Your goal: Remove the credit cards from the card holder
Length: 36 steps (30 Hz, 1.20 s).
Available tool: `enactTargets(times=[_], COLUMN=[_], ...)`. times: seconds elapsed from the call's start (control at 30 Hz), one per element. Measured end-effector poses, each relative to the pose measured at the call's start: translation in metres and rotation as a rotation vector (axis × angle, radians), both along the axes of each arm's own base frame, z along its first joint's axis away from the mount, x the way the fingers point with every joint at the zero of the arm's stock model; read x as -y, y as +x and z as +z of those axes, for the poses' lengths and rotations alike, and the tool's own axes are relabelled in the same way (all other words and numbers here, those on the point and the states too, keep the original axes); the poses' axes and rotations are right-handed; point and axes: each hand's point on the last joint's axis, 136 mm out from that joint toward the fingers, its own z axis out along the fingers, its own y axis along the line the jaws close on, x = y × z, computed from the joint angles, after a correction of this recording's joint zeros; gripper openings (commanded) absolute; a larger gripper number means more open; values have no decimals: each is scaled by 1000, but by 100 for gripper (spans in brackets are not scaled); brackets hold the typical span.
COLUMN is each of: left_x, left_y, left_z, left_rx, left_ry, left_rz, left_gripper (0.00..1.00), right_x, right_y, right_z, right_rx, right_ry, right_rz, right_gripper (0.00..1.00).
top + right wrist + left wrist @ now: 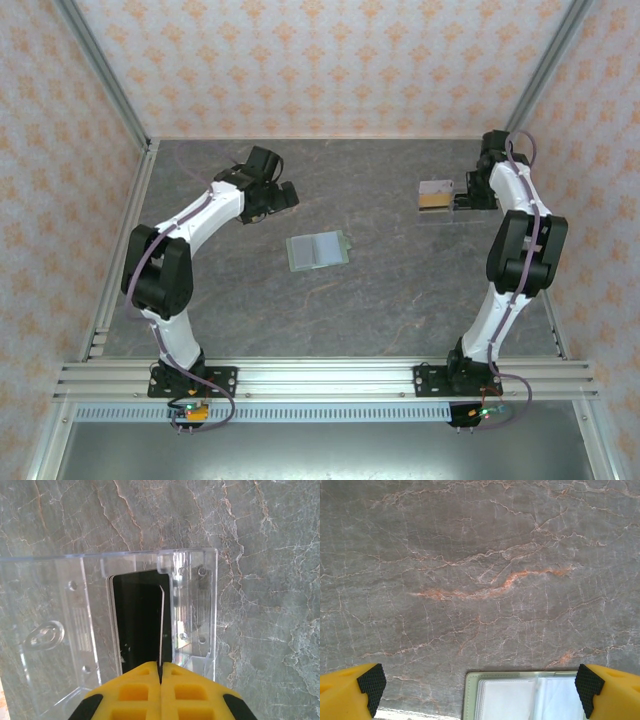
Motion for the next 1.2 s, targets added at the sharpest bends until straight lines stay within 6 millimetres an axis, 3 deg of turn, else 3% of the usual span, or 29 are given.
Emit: enactTargets(times=[0.17,0.83,1.2], left_x=[0,3,4], left_y=[0,7,7], left_z=[-9,-8,-11], left_rx=[-19,-13,-21], left_ry=[7,7,2], left_rz=[-1,-13,-16], left_gripper=[100,100,100], right_x=[1,8,12], right_y=[0,6,12], right_z=[-3,15,5], right_rx=[-15,-1,-32], right_ry=[1,-53,-66], right_rz=[-3,31,30], right_gripper=[0,0,0])
